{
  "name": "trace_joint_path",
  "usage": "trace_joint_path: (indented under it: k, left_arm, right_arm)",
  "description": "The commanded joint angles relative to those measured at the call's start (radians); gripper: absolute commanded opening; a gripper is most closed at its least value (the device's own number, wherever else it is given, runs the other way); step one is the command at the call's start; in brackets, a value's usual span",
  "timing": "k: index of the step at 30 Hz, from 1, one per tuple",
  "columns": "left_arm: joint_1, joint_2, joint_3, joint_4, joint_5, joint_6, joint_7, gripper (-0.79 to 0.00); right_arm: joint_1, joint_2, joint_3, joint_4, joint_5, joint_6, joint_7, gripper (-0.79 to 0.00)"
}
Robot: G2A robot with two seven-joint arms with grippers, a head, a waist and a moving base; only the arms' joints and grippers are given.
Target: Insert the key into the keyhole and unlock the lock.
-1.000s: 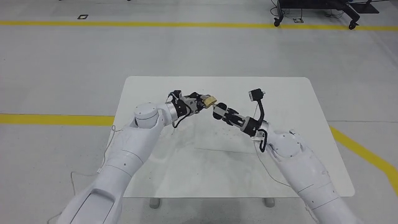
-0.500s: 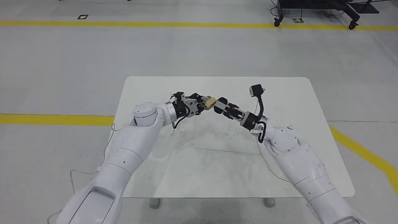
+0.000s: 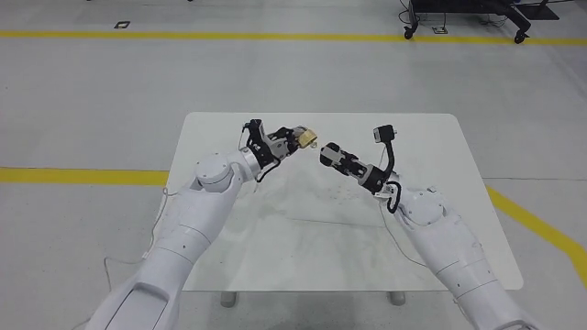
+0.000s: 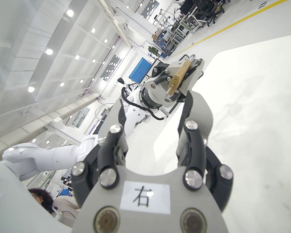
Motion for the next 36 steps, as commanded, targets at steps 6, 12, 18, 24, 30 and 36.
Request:
trace_joint_path:
  k: [6, 12, 18, 24, 30, 36]
  left_arm:
    - [0.045, 0.009, -0.009, -0.073, 0.089, -0.121, 0.036, -0.785]
    - [0.071, 0.012, -0.011, -0.109, 0.124, -0.143, 0.053, -0.785]
    - [0.084, 0.015, -0.014, -0.129, 0.151, -0.170, 0.058, -0.785]
    - [0.088, 0.016, -0.014, -0.137, 0.169, -0.167, 0.056, -0.785]
    - [0.089, 0.016, -0.012, -0.141, 0.179, -0.167, 0.051, -0.785]
    - [0.089, 0.016, -0.013, -0.142, 0.185, -0.170, 0.048, -0.785]
  right_arm:
    - [0.002, -0.006, -0.021, 0.012, 0.288, 0.147, 0.183, -0.576]
    - [0.046, -0.009, -0.015, 0.090, 0.477, 0.228, 0.370, -0.785]
    - [0.082, -0.016, -0.032, 0.138, 0.530, 0.333, 0.425, -0.730]
    - [0.101, -0.024, -0.044, 0.165, 0.538, 0.341, 0.421, -0.785]
    - [0.105, -0.028, -0.040, 0.176, 0.549, 0.338, 0.415, -0.770]
    - [0.104, -0.032, -0.035, 0.180, 0.585, 0.347, 0.434, -0.770]
